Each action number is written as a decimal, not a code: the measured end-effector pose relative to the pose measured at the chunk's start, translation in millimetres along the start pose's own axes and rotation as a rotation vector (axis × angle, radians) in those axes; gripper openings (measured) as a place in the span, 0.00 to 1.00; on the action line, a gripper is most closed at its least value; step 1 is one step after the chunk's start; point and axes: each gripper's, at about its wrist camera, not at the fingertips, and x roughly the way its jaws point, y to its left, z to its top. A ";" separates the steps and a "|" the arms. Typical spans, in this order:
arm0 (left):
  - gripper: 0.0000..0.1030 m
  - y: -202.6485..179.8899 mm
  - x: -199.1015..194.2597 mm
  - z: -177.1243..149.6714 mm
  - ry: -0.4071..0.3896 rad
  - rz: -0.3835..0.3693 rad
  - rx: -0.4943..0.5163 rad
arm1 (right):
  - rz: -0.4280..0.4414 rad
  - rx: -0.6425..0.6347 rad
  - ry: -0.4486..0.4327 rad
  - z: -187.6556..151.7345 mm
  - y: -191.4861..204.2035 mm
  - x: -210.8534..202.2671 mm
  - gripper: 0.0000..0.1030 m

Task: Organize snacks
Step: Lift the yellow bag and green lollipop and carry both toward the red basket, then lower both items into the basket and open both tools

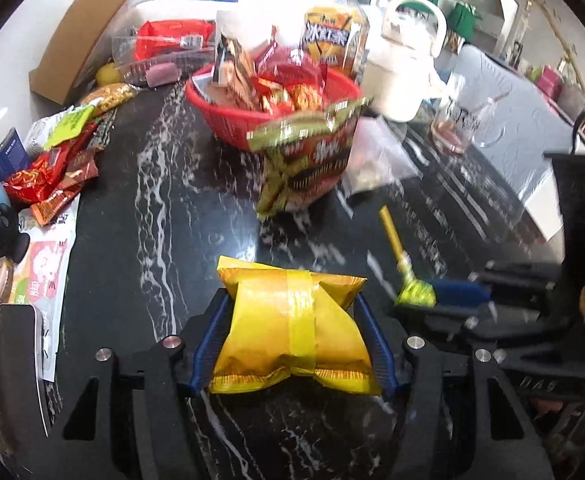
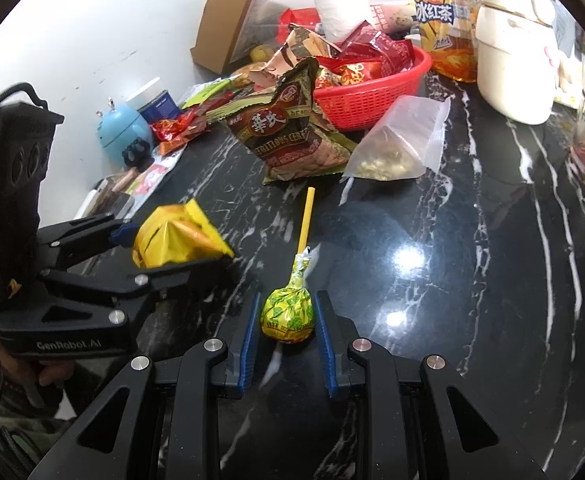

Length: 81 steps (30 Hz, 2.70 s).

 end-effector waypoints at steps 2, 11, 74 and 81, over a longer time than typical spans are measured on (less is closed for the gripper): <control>0.59 -1.1 -3.2 2.0 -0.010 -0.008 -0.003 | 0.022 0.012 0.001 1.0 -0.1 0.0 0.26; 0.59 -4.4 -19.5 12.0 -0.057 -0.041 -0.016 | 0.041 0.004 -0.038 5.2 6.1 -19.7 0.26; 0.59 12.8 25.9 177.6 -0.205 0.081 0.012 | -0.190 -0.211 -0.180 174.0 -57.0 12.8 0.26; 0.59 12.9 39.1 176.9 -0.177 0.079 0.022 | -0.154 -0.156 -0.103 174.6 -69.7 24.3 0.44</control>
